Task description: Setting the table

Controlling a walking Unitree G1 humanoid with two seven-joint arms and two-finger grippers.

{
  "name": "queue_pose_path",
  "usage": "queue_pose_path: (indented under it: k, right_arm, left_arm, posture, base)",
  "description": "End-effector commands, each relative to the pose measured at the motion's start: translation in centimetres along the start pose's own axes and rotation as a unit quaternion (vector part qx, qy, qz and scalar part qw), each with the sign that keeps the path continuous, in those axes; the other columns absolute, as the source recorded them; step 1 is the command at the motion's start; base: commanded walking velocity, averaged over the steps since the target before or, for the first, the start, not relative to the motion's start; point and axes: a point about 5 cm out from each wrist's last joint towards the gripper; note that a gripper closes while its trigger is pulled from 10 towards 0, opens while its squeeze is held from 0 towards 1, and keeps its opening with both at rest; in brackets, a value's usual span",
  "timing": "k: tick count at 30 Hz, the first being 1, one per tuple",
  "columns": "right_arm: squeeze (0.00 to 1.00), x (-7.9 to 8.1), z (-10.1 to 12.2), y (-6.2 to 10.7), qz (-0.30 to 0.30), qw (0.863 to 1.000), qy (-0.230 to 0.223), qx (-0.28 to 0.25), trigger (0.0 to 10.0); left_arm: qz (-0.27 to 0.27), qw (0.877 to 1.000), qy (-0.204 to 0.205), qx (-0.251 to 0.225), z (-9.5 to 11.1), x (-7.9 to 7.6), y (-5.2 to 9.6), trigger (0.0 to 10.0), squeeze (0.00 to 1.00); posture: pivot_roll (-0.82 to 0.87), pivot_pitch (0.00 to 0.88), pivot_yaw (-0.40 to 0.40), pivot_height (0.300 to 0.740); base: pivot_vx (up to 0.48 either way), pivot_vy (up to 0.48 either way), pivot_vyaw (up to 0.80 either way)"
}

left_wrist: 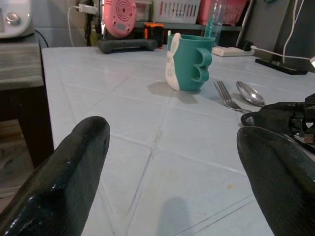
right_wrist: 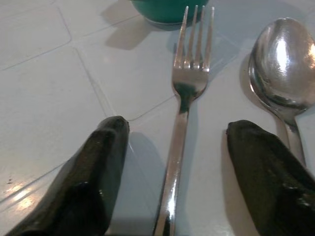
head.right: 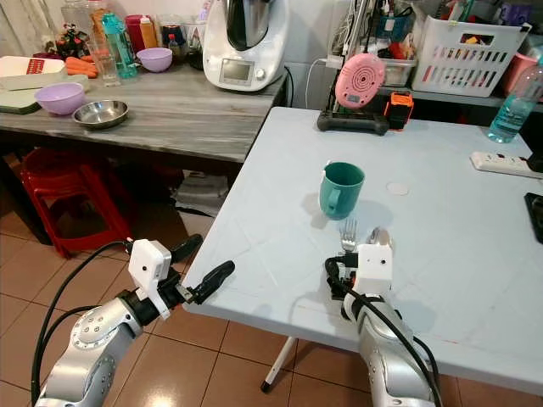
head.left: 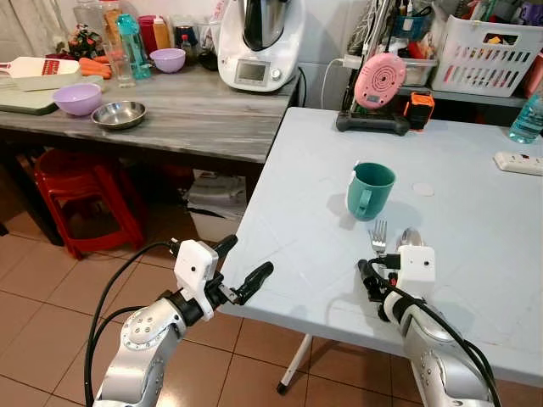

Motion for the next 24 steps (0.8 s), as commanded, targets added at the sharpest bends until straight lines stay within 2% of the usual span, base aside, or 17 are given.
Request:
queue_pose_path:
  k: [1,24]
  right_arm:
    - [0.0,0.4,-0.3,-0.2,0.011,1.0,-0.007,0.013,0.0]
    - [0.0,1.1,-0.8,-1.6,0.036,0.998,0.0,0.043,0.0]
  left_arm:
    - [-0.005,1.0,-0.004,0.001,0.2,0.0,0.0,10.0,0.0]
    - [-0.01,1.0,0.005,0.001,0.3,-0.3,-0.1,10.0,0.0]
  posture:
    - [-0.03,0.0,-0.004,0.74]
    - [-0.03,0.0,-0.002,0.74]
  base:
    - [0.0,0.0,0.0]
    - [0.0,0.0,0.0]
Point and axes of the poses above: a point about 5 cm out from each wrist's last joint towards the gripper, its own y axis pointing back from the gripper into the wrist, its own z axis along the axis of the wrist's last joint, x = y × z, and after that the axes turned 1 degree about y, right-handed
